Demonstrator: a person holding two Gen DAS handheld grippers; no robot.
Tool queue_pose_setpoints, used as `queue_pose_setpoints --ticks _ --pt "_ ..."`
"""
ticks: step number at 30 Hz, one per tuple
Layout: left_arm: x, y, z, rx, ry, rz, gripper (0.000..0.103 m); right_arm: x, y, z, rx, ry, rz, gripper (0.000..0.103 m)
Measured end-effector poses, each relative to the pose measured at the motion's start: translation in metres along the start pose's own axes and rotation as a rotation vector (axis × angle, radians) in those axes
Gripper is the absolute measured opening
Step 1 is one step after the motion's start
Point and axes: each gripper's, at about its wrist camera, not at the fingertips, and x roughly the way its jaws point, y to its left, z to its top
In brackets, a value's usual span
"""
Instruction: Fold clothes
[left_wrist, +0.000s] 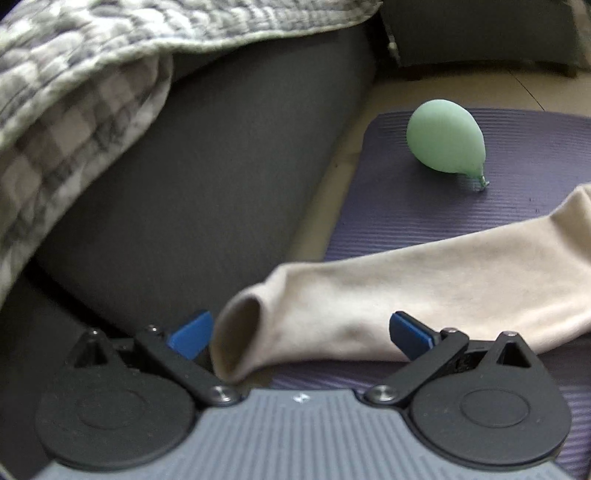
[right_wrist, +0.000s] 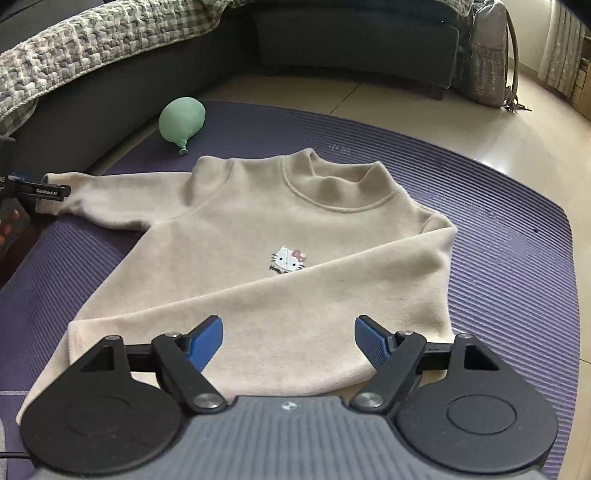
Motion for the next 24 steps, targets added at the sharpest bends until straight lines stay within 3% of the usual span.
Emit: queue_pose_setpoints --ticks 2,3,7,10,12,14,24 --pt "0.003 0.002 -0.001 0.053 -0.03 -0.018 0.092 0.001 0.003 0.0 -0.008 0.003 0.003 0.079" --pt "0.005 0.002 -0.001 0.068 -0.035 -0.02 0.081 0.001 0.004 0.0 -0.014 0.005 0.005 0.079" --pt "0.016 0.012 0.001 0.063 -0.002 -0.038 0.063 0.0 0.009 0.0 -0.026 0.006 0.011 0.079" --pt "0.022 0.019 0.003 0.027 0.031 -0.061 0.04 0.0 0.01 0.0 -0.031 0.007 0.011 0.079" --pt "0.025 0.023 0.003 0.002 0.046 -0.076 0.009 -0.001 0.011 0.0 -0.032 0.007 0.011 0.079" --pt "0.027 0.033 0.005 -0.07 0.07 -0.11 0.008 -0.002 0.011 0.001 -0.029 0.006 0.012 0.079" --pt "0.011 0.028 0.024 -0.221 0.091 -0.309 0.006 -0.006 0.014 0.006 -0.029 -0.008 0.026 0.079"
